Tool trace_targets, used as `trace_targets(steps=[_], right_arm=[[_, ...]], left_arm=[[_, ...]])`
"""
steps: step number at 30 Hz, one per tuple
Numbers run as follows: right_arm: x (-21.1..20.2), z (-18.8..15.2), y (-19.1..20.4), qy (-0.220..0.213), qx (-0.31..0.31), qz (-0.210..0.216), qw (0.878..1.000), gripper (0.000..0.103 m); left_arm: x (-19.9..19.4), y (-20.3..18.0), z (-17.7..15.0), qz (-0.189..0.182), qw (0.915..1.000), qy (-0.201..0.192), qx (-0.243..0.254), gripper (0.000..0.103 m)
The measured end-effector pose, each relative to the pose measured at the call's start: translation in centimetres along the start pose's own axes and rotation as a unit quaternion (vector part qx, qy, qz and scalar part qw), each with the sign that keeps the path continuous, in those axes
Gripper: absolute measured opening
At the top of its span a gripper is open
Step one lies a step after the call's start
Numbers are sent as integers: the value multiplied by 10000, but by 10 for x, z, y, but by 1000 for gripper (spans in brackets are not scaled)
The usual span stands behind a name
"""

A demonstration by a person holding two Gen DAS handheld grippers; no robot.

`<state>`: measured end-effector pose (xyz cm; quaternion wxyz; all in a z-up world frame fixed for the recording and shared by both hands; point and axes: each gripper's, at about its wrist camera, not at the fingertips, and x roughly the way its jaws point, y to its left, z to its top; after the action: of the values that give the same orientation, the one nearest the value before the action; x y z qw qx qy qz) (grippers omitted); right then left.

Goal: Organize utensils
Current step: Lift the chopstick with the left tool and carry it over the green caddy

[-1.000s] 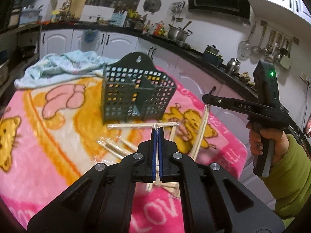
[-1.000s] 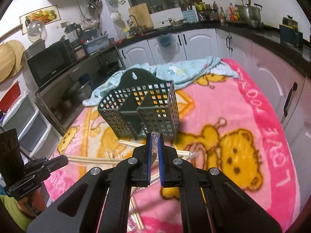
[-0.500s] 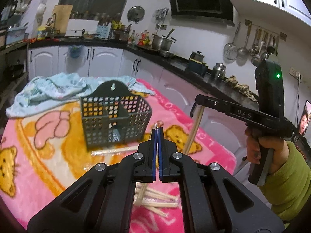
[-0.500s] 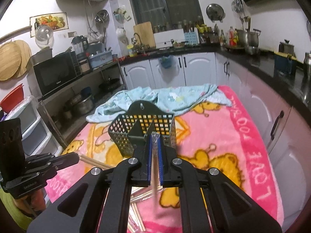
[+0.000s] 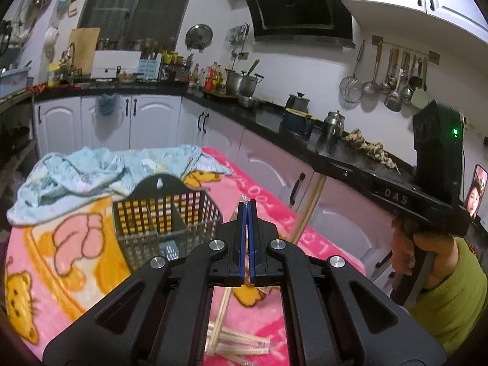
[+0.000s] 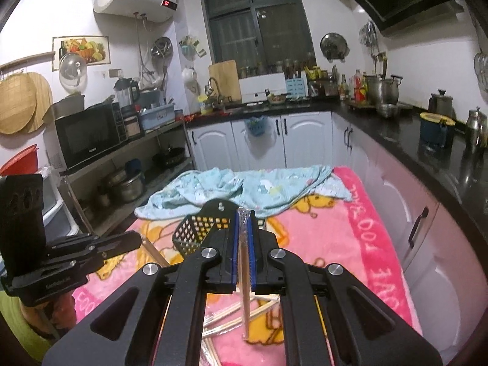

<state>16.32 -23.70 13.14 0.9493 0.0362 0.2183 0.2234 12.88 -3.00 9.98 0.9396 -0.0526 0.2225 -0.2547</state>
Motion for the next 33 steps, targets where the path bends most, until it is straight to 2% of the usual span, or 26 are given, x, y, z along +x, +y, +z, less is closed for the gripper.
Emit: trace_targets(steps=[11,21,28,33], right_arm=[[-12,41,-2,-538,-61,-46,9985,5],[8,90,5,-997,-116,71,9949,5],[36,104,18,-1005,-254,96,9946,5],[59,104,24,-965,-334,111,9947,5]], left_arm=[[-7,2,51,221,9988,-404,183,0],[-14,25,93,551,9955,-742,204,0],[-5,44,100,666,9950,-744,73,0],[5,58,93,674,9955,-656,-74,0]])
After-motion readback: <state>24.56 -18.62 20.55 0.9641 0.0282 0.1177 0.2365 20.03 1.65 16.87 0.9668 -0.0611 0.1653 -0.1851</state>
